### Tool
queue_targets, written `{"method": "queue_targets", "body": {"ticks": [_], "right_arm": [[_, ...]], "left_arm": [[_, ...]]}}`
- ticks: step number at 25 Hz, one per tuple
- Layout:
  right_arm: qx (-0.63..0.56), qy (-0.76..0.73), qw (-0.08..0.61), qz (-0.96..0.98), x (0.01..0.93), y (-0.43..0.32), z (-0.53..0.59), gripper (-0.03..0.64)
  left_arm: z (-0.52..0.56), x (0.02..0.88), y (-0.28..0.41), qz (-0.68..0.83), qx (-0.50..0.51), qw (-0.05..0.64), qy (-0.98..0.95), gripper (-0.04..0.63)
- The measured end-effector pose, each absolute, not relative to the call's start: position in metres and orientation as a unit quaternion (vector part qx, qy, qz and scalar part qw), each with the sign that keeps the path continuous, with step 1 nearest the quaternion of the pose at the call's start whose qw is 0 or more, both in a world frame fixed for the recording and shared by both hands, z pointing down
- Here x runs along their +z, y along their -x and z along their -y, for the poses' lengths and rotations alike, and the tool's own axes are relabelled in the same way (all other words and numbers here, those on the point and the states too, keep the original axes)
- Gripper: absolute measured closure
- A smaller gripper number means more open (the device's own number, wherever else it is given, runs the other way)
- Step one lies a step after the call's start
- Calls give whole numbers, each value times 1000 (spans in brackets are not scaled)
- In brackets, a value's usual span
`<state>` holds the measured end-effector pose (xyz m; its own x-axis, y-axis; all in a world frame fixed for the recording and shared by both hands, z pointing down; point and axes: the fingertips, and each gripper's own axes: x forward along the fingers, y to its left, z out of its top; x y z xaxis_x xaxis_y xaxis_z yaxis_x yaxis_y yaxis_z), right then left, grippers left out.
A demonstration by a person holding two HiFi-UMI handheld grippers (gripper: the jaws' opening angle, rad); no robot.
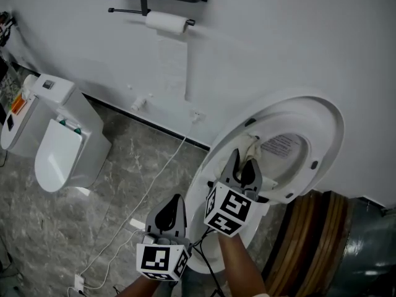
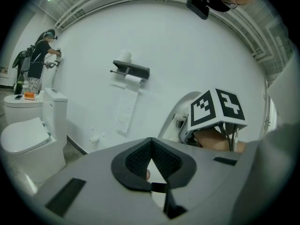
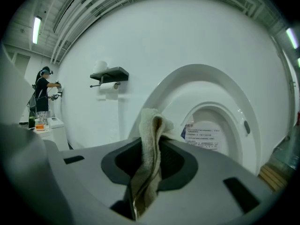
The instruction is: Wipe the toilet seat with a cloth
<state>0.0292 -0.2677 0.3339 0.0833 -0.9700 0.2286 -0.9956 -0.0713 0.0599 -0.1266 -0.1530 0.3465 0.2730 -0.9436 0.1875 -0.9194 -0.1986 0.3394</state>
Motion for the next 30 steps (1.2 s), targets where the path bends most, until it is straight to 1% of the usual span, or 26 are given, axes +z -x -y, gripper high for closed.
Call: {"method": "queue_targets", "body": {"ticks": [21, 30], "right_arm": [[60, -731, 86, 674, 294, -54, 280, 528], [13, -745, 83, 661, 246, -92, 298, 529]], "left_arm": [[162, 331, 113, 601, -46, 200, -772, 601], [165, 327, 98, 597, -50, 200, -775, 601]]}}
